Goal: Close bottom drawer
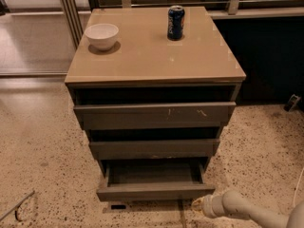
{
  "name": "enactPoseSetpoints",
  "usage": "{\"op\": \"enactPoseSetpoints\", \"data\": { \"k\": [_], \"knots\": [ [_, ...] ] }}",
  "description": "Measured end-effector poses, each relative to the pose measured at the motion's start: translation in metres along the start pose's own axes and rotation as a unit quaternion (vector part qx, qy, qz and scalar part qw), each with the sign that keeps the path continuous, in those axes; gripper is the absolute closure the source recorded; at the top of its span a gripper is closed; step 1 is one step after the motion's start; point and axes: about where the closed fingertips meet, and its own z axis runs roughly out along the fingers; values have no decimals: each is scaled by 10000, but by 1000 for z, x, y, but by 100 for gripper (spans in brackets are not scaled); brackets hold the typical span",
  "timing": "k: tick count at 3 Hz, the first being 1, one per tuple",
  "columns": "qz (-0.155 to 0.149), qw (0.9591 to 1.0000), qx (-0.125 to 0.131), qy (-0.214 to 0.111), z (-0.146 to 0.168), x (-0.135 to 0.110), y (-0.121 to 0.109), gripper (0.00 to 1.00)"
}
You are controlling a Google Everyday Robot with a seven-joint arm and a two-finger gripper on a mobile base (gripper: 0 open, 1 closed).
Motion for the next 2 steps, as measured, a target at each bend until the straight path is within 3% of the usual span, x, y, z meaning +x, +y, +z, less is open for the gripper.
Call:
{"op": "enactPoseSetpoints", "data": {
  "k": [1, 2],
  "knots": [
    [-353, 9977, 527, -252, 2, -5, -15, 100],
    [-594, 9926, 997, -368, 2, -4, -27, 100]
  ]
}}
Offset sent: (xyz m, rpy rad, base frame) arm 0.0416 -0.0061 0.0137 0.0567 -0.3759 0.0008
